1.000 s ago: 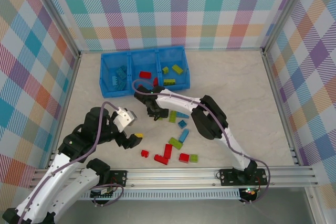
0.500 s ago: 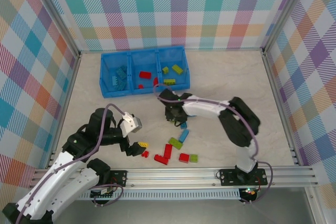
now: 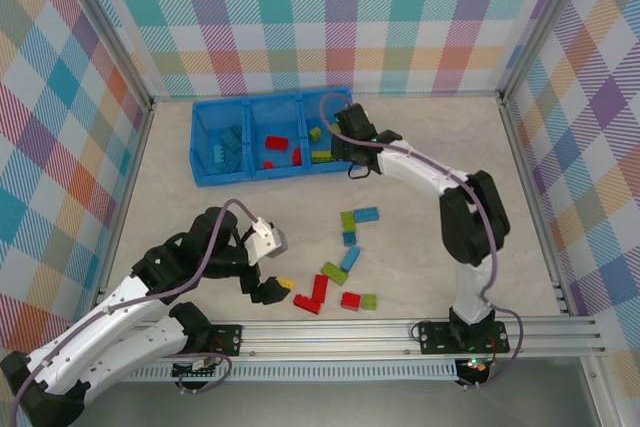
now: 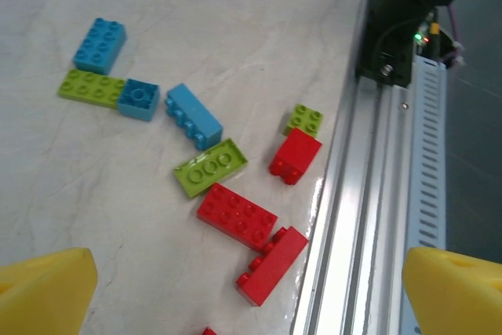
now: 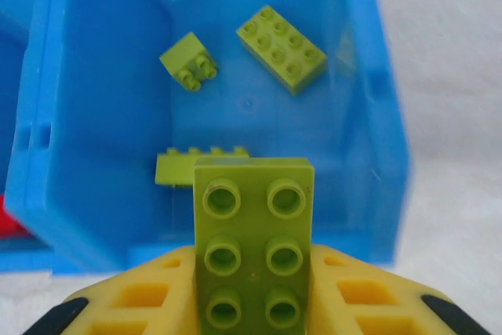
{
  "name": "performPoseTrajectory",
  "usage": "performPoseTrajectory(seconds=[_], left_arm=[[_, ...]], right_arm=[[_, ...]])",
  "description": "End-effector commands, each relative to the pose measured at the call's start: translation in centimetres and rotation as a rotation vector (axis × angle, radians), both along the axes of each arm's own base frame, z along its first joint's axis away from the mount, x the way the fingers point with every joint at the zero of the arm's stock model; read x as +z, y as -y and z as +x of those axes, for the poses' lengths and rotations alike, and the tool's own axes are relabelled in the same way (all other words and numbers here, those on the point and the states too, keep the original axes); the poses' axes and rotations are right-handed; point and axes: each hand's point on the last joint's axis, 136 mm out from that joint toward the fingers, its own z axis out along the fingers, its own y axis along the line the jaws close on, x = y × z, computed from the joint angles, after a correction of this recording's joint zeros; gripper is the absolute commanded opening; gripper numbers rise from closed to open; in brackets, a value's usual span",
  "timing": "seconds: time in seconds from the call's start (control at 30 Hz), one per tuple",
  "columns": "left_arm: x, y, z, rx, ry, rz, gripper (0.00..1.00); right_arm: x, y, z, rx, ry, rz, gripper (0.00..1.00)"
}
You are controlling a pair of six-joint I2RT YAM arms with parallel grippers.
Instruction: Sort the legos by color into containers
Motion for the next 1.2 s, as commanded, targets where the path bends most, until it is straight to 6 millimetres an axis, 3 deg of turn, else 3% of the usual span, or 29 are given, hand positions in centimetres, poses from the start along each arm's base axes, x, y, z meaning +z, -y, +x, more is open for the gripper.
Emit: performPoseTrajectory(seconds=[0.0, 0.13, 0.3, 0.47, 0.6, 0.77, 0.9, 1.03, 1.17], left_arm=[[1.5, -0.1, 1.4, 0.117, 0.012, -0.028, 1.00], [1.5, -0.3, 1.6, 0.153, 0.009, -0.035, 1.00], [1.5, -0.4, 2.0, 0.171, 0.024, -0.038, 1.00], [1.3, 0.1, 2.1, 0.156, 0.016, -0.039, 1.00], [1.6, 0.6, 2.6, 0.171, 0.007, -0.057, 1.00], [1.4, 1.6, 2.8, 0.152, -0.001, -0.062, 1.00], [1.0, 1.9, 3.2, 0.143, 0.010, -0.029, 1.00], [1.0, 1.8, 3.0, 0.119, 0.022, 0.017, 1.00], [0.8, 0.5, 2.4, 0.097, 0.053, 0.094, 1.00]], right_arm=[[-0.5, -1.6, 1.9, 0.056, 0.017, -0.031, 0.36], [-0.2, -2.6, 3.1, 0.060, 0.018, -0.011, 0.51], [1.6, -2.3, 2.5, 0.071, 0.036, -0.004, 0.55], [4.1, -0.8, -0.9, 0.098, 0.045, 0.041, 0.55], [5.4, 1.6, -6.0, 0.140, 0.043, 0.072, 0.58], [3.4, 3.4, -13.1, 0.251, -0.071, 0.119, 0.61], [-0.8, 4.4, -17.1, 0.224, -0.306, 0.072, 0.58], [-4.3, 3.8, -19.2, 0.209, -0.433, -0.051, 0.60], [-6.9, 2.6, -19.5, 0.185, -0.498, -0.125, 0.66]])
